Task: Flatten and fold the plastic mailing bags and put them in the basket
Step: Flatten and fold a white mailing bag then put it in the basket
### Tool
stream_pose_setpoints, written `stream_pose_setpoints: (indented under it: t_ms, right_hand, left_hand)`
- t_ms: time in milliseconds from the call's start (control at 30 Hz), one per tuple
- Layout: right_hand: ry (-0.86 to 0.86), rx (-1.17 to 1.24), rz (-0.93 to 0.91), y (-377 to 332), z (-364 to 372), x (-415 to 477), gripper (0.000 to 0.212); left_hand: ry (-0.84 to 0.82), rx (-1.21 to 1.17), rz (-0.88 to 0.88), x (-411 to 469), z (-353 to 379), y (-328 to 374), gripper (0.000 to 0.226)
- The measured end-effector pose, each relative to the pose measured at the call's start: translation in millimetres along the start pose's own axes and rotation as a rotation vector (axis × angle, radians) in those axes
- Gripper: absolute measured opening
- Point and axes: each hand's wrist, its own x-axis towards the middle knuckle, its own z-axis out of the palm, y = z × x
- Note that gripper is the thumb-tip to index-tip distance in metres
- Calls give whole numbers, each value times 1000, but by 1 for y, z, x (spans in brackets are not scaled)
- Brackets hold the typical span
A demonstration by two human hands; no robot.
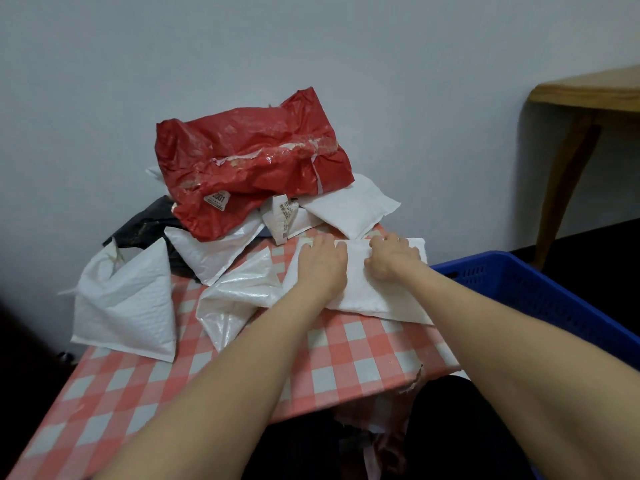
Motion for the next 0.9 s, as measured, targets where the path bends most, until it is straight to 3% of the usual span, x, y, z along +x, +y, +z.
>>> stream_pose_setpoints:
  t_ms: [133, 200, 300, 400, 667, 900]
  right_hand:
    - [31, 107, -34, -6, 1, 0, 51]
    - [56, 140, -38, -5, -1, 2, 51]
    - [68, 161, -18, 0, -4, 9, 50]
    - [48, 155, -18, 3, -5, 16, 48]
    - [9, 143, -8, 6, -2, 34, 43]
    - [19, 87, -3, 0, 0, 40, 39]
  left_hand:
    - [-64, 146, -46, 7, -18, -23, 41]
    - [-116, -8, -81, 12, -21, -27, 43]
    - [-312, -289, 68, 15, -14, -17, 63]
    - [-479, -346, 117, 14, 0, -5, 79]
    - [-444, -698, 32, 27, 16, -7, 36]
    - [-271, -890, -80, 27, 15, -5, 25]
